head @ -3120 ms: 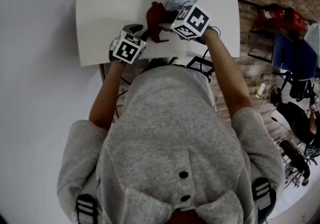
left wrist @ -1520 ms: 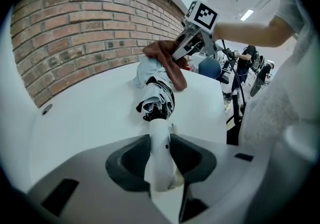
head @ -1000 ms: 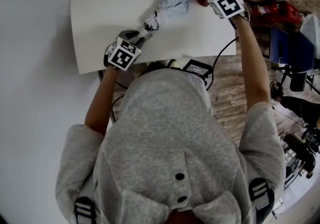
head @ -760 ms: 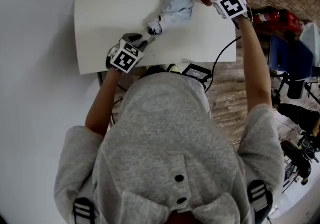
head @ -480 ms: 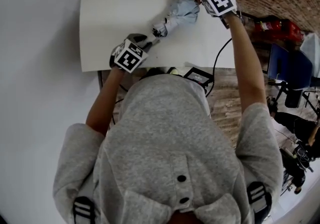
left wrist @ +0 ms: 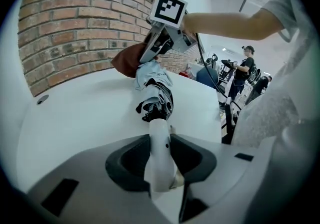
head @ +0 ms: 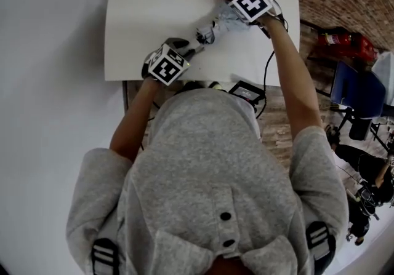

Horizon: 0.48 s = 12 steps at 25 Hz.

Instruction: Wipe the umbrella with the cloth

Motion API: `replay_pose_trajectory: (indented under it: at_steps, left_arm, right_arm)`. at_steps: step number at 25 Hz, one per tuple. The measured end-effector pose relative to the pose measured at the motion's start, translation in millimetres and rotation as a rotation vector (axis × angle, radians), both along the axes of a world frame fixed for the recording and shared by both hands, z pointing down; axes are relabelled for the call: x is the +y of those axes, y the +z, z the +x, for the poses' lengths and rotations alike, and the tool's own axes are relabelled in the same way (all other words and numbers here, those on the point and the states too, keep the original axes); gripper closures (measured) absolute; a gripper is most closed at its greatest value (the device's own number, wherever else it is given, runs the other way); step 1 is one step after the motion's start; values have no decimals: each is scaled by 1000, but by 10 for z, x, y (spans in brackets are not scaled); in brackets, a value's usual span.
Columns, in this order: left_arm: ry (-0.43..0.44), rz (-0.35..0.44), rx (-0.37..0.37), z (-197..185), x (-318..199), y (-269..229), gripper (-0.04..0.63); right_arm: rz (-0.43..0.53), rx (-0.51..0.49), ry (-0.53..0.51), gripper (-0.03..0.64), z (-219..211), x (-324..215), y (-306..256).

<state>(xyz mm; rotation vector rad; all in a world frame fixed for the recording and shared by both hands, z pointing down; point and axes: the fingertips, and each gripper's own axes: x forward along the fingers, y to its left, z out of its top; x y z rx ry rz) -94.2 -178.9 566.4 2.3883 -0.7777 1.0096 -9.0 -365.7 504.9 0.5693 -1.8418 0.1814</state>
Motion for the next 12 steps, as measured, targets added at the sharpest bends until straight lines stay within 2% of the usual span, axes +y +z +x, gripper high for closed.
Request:
replay_pose_trajectory:
  at_steps: [3,7,12]
  left_arm:
    - [-1,-3,-2,-25,-4,-11,460]
    - [-15,-5,-7,-38,82,-133,460]
    - [-24,-4,0,-19,131,-175,460]
  right_arm:
    - [-80,-24,-45,538,-217,160,47]
    - [-148,-9,-57,538,-357,382,72]
    - [-294,-20,-95,538,-551,748,117]
